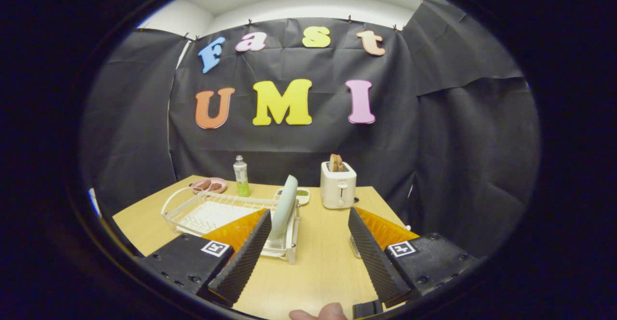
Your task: Take the plate from the dish rack, then take the spoon from the basket and place it into the plate.
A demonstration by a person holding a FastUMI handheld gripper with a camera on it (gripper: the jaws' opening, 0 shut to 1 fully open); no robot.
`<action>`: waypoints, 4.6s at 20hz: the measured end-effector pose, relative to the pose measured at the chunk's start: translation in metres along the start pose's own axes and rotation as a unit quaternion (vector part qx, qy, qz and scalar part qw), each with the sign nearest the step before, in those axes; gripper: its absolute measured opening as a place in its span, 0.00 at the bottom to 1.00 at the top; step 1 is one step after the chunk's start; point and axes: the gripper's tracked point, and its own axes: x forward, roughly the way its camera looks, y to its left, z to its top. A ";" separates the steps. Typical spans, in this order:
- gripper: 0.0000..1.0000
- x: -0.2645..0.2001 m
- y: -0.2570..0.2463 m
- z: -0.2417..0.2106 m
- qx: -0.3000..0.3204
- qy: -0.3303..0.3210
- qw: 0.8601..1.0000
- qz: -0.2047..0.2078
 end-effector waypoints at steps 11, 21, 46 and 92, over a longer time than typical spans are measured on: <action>1.00 0.146 0.046 0.028 -0.013 0.164 0.984 0.065; 0.96 0.212 0.063 -0.023 0.019 0.299 0.952 0.058; 0.34 0.163 0.062 0.023 0.017 0.267 0.957 -0.113; 0.78 -0.011 -0.001 -0.143 0.086 0.107 0.991 0.007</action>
